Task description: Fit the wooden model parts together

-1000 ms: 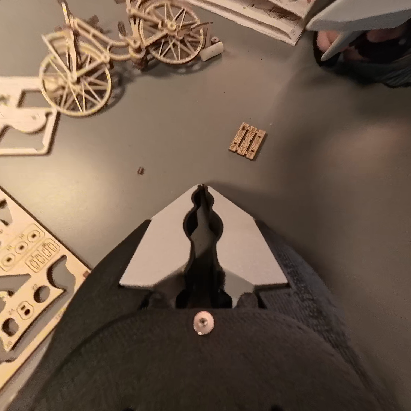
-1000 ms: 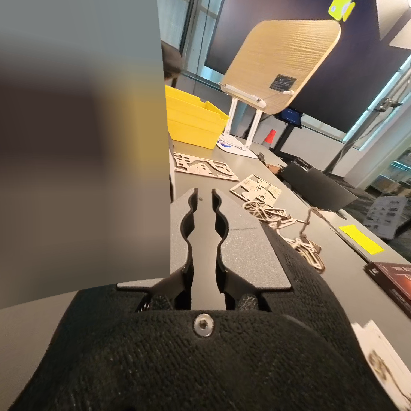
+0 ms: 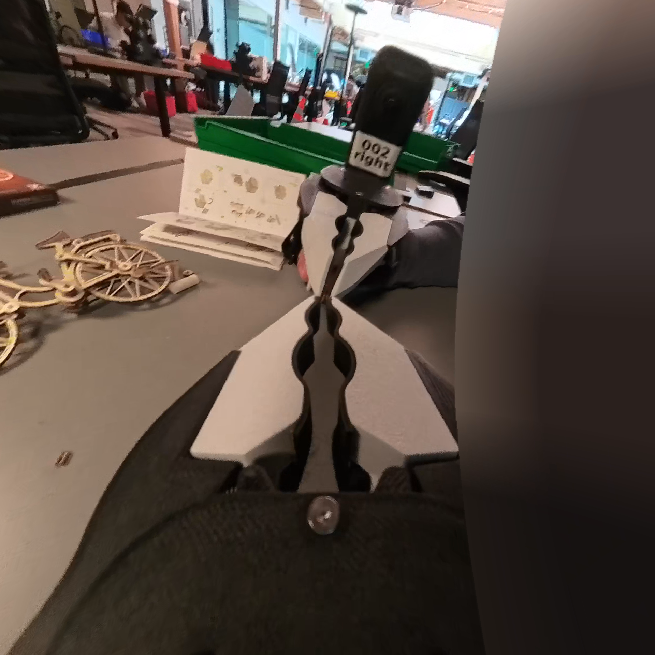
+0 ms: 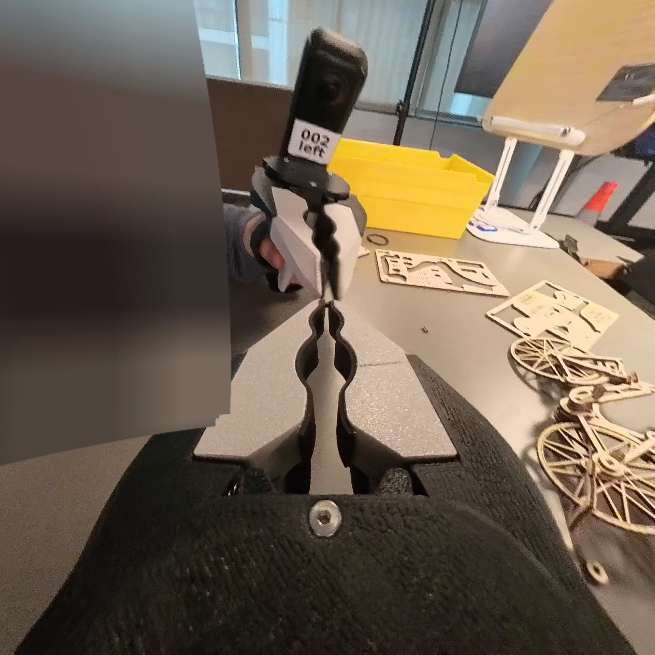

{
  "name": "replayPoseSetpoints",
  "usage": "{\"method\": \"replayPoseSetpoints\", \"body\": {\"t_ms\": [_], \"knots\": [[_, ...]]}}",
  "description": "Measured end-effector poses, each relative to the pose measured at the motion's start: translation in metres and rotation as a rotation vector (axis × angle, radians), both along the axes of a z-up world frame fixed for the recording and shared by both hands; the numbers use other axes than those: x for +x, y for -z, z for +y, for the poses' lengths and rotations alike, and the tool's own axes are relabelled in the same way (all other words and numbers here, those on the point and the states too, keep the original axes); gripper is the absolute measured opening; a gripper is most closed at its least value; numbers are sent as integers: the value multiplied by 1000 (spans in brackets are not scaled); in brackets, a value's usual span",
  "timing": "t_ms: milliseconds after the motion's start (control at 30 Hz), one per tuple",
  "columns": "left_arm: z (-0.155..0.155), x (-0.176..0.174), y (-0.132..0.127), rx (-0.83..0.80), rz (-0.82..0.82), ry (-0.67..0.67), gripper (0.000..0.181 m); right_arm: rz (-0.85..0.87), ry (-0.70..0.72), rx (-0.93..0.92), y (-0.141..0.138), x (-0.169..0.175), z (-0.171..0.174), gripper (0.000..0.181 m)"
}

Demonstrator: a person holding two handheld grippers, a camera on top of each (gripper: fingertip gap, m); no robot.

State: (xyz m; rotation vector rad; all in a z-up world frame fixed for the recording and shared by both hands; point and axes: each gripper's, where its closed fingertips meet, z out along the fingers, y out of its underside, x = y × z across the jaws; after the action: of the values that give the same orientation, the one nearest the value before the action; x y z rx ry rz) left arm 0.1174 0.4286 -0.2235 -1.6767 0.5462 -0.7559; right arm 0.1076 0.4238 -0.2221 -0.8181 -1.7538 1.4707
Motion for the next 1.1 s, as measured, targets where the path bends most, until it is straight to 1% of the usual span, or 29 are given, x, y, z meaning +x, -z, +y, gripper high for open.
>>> {"method": "replayPoseSetpoints", "body": {"t_ms": [33, 67, 133, 167, 233, 300, 367, 467, 533, 633, 667, 700, 733, 800, 900, 967, 1000, 1067, 1100], "knots": [[3, -6, 3, -26, 16, -31, 12, -22, 19, 9, 3, -2, 4, 0], [6, -14, 9, -56, 50, -72, 23, -47, 40, 19, 7, -4, 8, 0], [12, -29, 26, -119, 163, -133, 36, -118, 58, 54, 18, -7, 15, 0], [14, -33, 38, -163, 226, -133, 42, -163, 63, 85, 26, -10, 18, 0], [12, -32, 65, -259, 344, -61, 46, -244, 45, 150, 41, -16, 20, 0], [13, -35, 83, -329, 448, 3, 50, -306, 36, 219, 52, -24, 24, 0], [19, -37, 84, -322, 469, 34, 50, -335, 30, 254, 53, -30, 28, 0], [23, -32, 83, -335, 437, 95, 50, -368, 53, 264, 46, -34, 42, 0], [25, -32, 83, -337, 433, 103, 47, -405, 49, 229, 42, -32, 49, 0], [24, -34, 83, -336, 438, 103, 45, -459, 22, 205, 43, -31, 49, 0], [26, -39, 83, -330, 444, 62, 49, -475, 16, 215, 45, -32, 47, 0], [28, -45, 81, -310, 443, -1, 55, -492, 10, 231, 48, -33, 45, 0], [25, -49, 75, -272, 434, -37, 55, -510, 3, 253, 52, -33, 42, 0], [13, -48, 65, -169, 453, -36, 52, -539, -8, 306, 59, -34, 38, 0], [-3, -46, 74, -38, 667, 44, 28, -554, -4, 347, 62, -36, 36, 0], [-6, -42, 79, 102, 825, 80, 6, -575, -1, 366, 65, -36, 35, 0], [-5, -41, 78, 200, 899, 74, 0, -591, -1, 379, 67, -36, 36, 0], [3, -40, 72, 381, 1053, -6, 0, -624, -1, 388, 71, -34, 36, 0], [7, -40, 71, 431, 1125, -35, 0, -626, -2, 388, 71, -34, 35, 0]]}}
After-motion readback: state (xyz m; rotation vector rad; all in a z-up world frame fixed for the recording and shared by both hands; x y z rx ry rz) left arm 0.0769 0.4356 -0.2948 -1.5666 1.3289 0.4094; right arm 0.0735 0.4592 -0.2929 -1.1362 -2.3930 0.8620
